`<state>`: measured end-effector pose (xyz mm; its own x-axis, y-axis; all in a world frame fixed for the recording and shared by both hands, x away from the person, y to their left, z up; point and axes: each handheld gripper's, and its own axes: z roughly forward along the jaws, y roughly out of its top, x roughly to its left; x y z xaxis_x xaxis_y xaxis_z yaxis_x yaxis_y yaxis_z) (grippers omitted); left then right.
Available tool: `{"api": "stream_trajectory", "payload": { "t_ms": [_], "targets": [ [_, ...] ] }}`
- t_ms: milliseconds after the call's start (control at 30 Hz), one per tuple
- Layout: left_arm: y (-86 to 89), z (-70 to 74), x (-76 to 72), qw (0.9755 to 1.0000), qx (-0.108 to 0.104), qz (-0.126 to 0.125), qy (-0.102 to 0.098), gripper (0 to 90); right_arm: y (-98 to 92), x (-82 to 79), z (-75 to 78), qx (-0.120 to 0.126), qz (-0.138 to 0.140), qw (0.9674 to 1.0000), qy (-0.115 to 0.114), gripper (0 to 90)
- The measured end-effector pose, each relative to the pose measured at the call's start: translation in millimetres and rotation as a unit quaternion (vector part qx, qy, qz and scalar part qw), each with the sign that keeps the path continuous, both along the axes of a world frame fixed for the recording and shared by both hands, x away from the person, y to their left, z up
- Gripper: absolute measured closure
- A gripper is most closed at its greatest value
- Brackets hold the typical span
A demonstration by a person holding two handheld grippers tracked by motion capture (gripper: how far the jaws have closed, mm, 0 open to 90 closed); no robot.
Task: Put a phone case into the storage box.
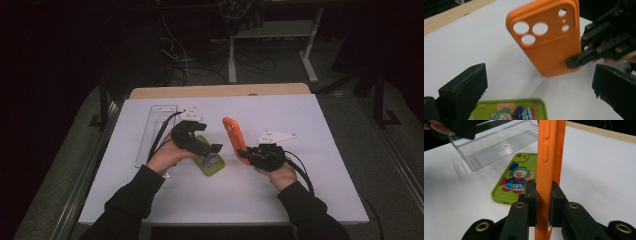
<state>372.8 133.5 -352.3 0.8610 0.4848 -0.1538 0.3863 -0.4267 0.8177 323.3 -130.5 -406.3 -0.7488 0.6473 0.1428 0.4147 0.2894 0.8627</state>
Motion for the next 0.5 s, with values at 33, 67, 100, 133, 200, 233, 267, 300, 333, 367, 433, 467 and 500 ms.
{"api": "stream_trajectory", "payload": {
  "t_ms": [33,67,100,133,200,233,267,300,333,367,433,467,500],
  "targets": [
    [-1.3,0.9,1.5,1.0,0.0,-0.003,-0.003,0.0,0.6,-0.2,0.0,0.001,0.0,1.0,0.0,78.7],
    [-2.9,1.7,2.2,1.0,-0.003,-0.002,-0.004,0.0,1.1,-0.1,0.0,0.0,0.002,1.0,-0.002,78.7],
    [-4.2,2.1,3.3,1.0,-0.005,-0.002,-0.006,0.0,1.8,-0.3,-0.1,0.0,0.002,1.0,-0.002,78.7],
    [-5.6,2.6,4.3,0.9999,-0.008,-0.001,-0.007,0.0,2.6,-0.4,-0.3,0.001,0.003,1.0,-0.001,78.7],
    [-8.0,2.1,6.1,0.9999,-0.013,0.002,-0.006,0.0,4.0,-0.6,-0.4,0.004,0.004,1.0,0.0,78.7],
    [-8.9,1.7,7.1,0.9999,-0.015,0.004,-0.006,0.0,4.7,-0.5,-0.4,0.003,0.005,1.0,-0.002,78.7],
    [-10.0,0.8,8.1,0.9998,-0.019,0.007,-0.005,0.0,5.8,-1.0,-0.3,0.006,0.004,1.0,0.002,78.7],
    [-10.7,-0.3,9.1,0.9997,-0.022,0.007,-0.002,0.0,6.6,-0.8,-0.3,0.009,0.004,1.0,0.0,78.7],
    [-11.4,-1.0,10.0,0.9997,-0.023,0.009,-0.002,0.0,7.2,-1.0,-0.3,0.01,0.006,0.9999,0.0,78.7],
    [-12.0,-2.1,10.7,0.9996,-0.027,0.01,-0.002,0.0,7.9,-1.3,-0.1,0.01,0.006,0.9999,0.001,78.7],
    [-13.1,-3.7,11.7,0.9994,-0.032,0.013,-0.003,0.0,9.3,-1.7,0.4,0.015,0.009,0.9999,0.0,78.8],
    [-13.7,-4.6,12.1,0.9993,-0.035,0.012,-0.005,0.0,10.6,-2.4,0.5,0.016,0.007,0.9998,0.0,78.7],
    [-14.3,-5.4,12.1,0.9992,-0.038,0.012,-0.006,0.0,11.6,-2.7,0.7,0.011,0.011,0.9999,-0.001,78.7]
  ]
}}
